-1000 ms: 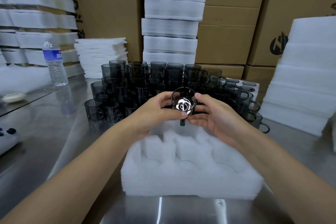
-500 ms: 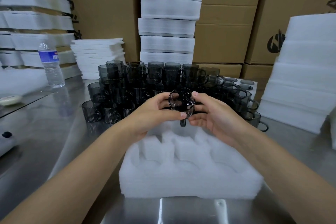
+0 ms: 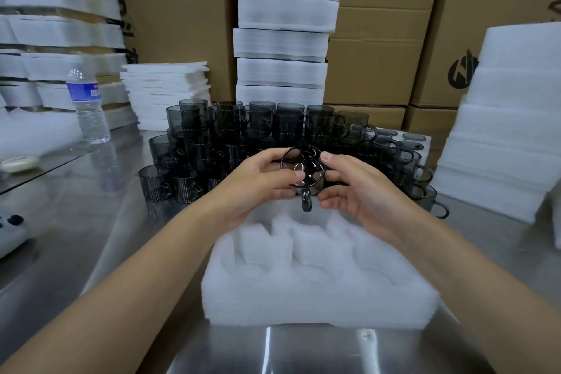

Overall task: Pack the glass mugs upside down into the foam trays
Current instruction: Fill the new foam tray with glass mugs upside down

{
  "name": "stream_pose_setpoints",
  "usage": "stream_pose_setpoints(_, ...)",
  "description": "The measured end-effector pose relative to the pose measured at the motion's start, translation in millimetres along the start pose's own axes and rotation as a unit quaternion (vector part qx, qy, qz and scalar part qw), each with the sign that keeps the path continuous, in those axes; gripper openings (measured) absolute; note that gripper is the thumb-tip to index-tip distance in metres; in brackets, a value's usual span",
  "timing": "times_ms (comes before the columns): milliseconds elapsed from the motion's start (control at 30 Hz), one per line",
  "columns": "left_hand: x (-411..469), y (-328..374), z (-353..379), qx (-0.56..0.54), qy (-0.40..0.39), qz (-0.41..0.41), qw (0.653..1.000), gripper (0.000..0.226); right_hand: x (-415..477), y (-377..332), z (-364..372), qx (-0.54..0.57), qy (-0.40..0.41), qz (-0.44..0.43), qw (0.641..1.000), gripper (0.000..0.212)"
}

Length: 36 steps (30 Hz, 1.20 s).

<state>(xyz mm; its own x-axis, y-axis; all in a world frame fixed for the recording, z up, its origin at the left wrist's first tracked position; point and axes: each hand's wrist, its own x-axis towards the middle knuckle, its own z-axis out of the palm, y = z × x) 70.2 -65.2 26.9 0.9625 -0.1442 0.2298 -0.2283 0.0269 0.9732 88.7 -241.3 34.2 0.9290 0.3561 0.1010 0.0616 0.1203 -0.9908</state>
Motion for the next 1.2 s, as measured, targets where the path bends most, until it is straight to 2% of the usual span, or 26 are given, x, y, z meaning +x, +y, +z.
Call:
stream_pose_setpoints(100,0.1,4.0,-4.5,0.011,-0.014,-0.027,0.999,0.024,-0.3,-0.5,0.4,-0.007,-0.010,-0.003,1.000,0.042)
stream_pose_setpoints(233,-2.6,11.7,-9.4,0.032,-0.004,-0.038,0.999,0.019,-2.0,0.4,0.7,-0.040,-0.027,-0.015,0.999,0.064)
stream_pose_setpoints(433,-13.6,25.2,-23.2,0.176,0.024,-0.038,0.983,0.018,-6.8,2.1,2.5,-0.150,-0.066,-0.037,0.986,0.047)
stream_pose_setpoints(567,-16.7,26.2,-28.1,0.236,0.028,-0.075,0.968,0.026,-9.2,3.7,2.6,-0.207,-0.075,-0.058,0.974,0.009)
stream_pose_setpoints(700,-15.9,24.5,-29.4,0.313,0.054,-0.068,0.946,0.033,-8.8,3.7,1.3,-0.217,-0.066,-0.053,0.972,0.010)
stream_pose_setpoints(833,-14.9,22.2,-35.0,0.397,0.129,-0.017,0.909,0.031,-7.0,4.8,0.5,-0.221,-0.069,-0.047,0.972,0.012)
stream_pose_setpoints(1200,-14.2,22.8,-39.6,0.412,0.158,-0.031,0.897,0.030,-4.9,6.9,-1.0,-0.219,-0.077,-0.054,0.971,0.013)
